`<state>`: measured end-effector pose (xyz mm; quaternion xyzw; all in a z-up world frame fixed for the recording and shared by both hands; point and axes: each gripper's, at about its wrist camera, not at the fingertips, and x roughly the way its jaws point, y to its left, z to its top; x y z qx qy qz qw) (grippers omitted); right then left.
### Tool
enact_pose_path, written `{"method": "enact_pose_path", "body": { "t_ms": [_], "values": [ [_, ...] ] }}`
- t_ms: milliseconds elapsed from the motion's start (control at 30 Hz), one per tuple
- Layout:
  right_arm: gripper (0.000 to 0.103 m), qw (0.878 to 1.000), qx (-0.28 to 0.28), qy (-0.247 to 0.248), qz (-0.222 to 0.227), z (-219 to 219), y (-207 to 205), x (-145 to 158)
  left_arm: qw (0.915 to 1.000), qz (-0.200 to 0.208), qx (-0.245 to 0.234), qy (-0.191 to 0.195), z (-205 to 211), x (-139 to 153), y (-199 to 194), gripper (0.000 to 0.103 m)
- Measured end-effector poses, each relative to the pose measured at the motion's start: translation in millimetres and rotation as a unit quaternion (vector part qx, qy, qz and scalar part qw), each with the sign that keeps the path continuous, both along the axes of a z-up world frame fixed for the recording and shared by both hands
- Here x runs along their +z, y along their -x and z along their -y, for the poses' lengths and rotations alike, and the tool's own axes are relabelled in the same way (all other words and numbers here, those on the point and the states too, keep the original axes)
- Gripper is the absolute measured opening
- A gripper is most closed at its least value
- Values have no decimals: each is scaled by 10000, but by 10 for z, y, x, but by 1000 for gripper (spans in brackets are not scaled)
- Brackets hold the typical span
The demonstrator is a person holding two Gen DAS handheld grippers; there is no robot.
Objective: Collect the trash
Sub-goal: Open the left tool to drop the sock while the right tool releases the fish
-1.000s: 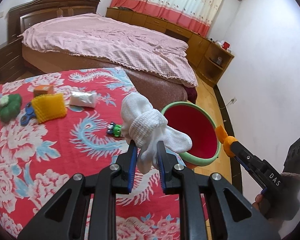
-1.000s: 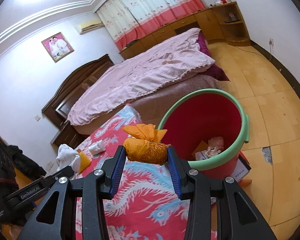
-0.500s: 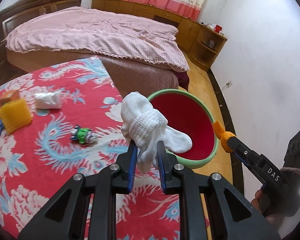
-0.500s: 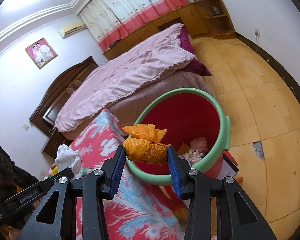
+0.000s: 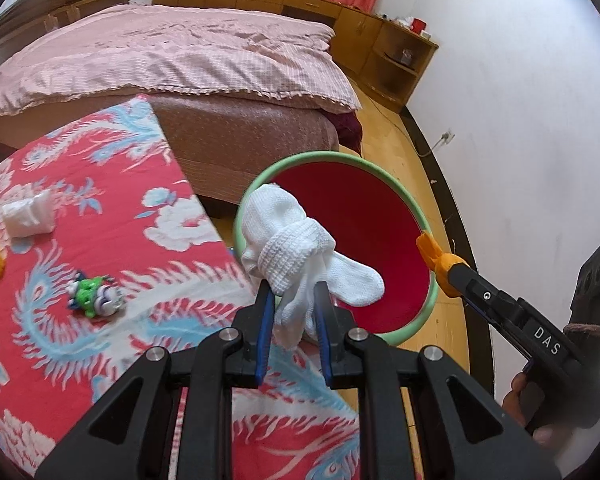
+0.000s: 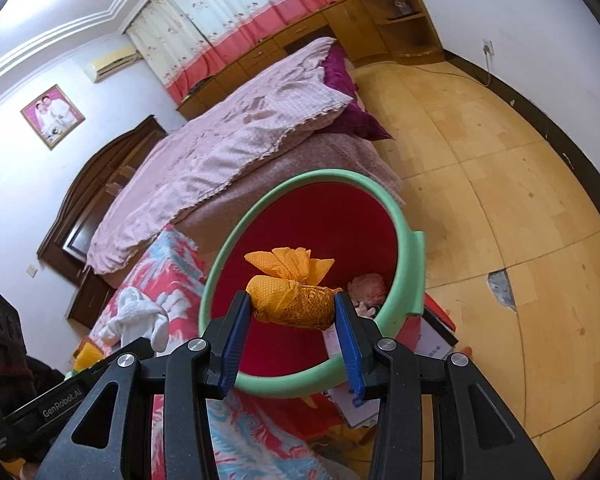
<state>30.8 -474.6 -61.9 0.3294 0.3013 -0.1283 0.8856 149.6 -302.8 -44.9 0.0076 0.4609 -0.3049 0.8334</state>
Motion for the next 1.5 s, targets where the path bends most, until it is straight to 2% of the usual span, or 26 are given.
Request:
{"method": "enact_pose_path", "body": {
  "t_ms": [200,433,600,900,1100,1500],
  "values": [
    [43,9999,-63,-37,-88,72,-49,-86,9998,-79,-186,-77,201,-117,-69,19],
    [47,9998,3,-130,-160,101,-148,-175,9995,-204,-160,-185,287,-235,-161,19],
    [50,9996,2,-189,-201,121,-182,-223,9996,-211,-38,-206,261,-256,-203,30],
    [52,9997,38,-165,-193,103,-168,-203,9996,-253,121,-102,111,-208,-170,32],
    [60,9997,95,-82,-185,20,-155,-133,9994,-213,260,-1,-32,-129,-141,32],
    [62,9998,178,87,-75,-190,-106,80,9981,-85,573,203,-413,54,-66,32]
  ]
}}
